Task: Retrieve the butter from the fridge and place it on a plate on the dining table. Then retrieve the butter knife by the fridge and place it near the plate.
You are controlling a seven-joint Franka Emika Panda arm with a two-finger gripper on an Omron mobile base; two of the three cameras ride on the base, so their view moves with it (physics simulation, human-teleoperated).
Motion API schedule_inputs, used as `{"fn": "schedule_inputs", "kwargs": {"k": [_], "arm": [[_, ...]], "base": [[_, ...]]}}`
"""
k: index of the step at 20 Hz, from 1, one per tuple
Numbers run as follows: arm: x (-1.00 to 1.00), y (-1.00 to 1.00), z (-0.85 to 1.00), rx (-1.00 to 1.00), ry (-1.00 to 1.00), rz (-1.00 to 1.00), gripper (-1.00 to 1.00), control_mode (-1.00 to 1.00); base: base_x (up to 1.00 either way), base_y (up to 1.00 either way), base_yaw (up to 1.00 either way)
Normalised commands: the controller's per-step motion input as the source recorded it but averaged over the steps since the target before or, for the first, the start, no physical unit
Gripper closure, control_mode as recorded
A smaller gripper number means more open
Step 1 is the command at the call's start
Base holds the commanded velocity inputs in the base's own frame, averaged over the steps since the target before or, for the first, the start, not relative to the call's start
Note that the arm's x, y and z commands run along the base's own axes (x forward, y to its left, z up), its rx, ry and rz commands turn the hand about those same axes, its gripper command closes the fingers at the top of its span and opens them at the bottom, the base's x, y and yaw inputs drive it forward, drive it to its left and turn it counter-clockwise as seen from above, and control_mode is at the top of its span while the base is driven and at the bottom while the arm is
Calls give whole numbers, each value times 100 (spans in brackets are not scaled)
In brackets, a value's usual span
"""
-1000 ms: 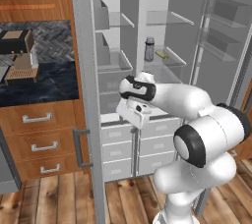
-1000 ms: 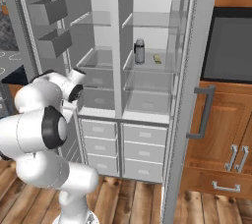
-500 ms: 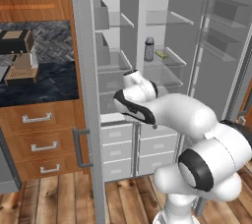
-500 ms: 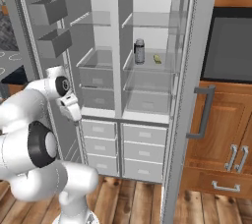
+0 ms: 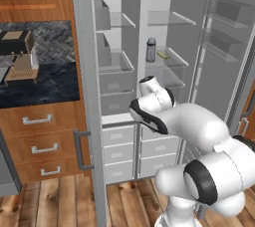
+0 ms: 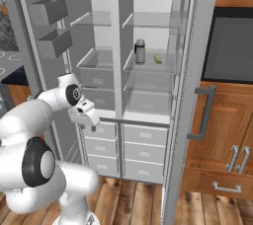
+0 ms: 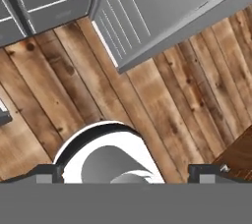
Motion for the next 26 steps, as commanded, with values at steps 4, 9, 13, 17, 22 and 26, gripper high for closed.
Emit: {"fn": "schedule_inputs", "kwargs": {"k": [4,9,13,17,22,26], "arm": [[-1,-51,0,0,-3,37,-100,-100],[19,-10,-3,10,5,9,-100,-100],[0,-6,22,10,0,-3,-100,-100],[-14,-23,11,29,-7,-1,-100,-100],[-27,-4,-3,7,-5,0,-100,-100],[-33,-1,-4,0,-12,4,-100,-100]], "base": [[0,0,0],[0,0,0],[0,0,0],[0,0,0],[0,0,0],[0,0,0]]}}
